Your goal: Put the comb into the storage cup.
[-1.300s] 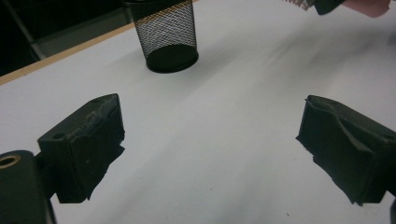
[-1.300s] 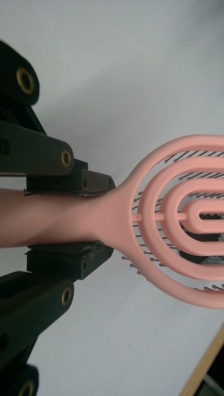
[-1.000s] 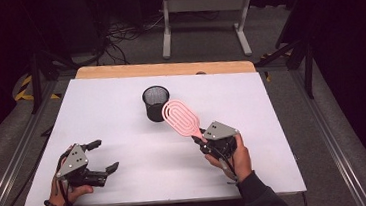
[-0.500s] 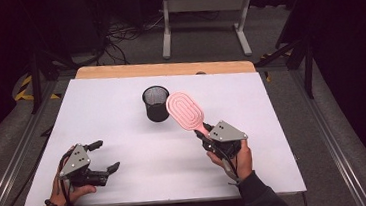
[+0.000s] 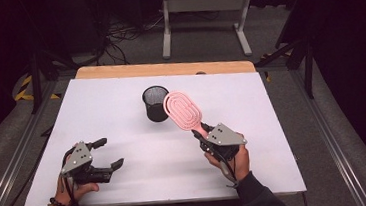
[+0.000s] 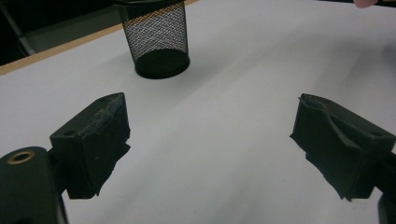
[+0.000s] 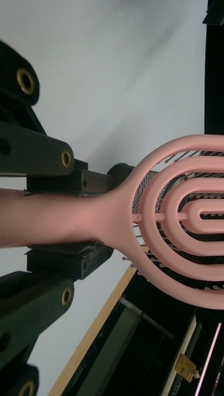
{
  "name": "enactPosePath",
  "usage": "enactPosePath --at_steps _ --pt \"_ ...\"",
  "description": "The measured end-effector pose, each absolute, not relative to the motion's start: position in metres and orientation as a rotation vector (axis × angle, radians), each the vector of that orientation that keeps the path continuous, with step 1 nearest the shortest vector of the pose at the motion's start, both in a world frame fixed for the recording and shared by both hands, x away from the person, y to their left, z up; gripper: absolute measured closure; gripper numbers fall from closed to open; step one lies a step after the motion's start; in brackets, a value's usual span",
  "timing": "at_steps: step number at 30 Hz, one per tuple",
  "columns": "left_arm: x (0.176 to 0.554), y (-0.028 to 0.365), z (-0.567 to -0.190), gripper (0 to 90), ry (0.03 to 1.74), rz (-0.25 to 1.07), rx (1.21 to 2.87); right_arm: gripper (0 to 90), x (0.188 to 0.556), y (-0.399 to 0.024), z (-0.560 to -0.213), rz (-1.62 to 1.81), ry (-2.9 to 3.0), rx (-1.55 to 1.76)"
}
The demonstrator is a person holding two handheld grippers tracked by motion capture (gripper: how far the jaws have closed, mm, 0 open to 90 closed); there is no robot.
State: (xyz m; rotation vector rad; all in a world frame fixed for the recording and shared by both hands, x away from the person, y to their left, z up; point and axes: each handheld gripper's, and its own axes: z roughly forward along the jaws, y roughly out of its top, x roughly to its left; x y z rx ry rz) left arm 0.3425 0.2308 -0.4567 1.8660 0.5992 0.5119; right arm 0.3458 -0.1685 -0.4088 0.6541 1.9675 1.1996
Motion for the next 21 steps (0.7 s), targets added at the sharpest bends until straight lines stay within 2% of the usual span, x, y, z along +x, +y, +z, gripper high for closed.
enactPosePath --at_steps 21 --pt "0.356 0.195 -0.428 11.2 0.546 0.415 1.759 69.1 0.344 -0.146 -0.419 1.226 2.001 0.602"
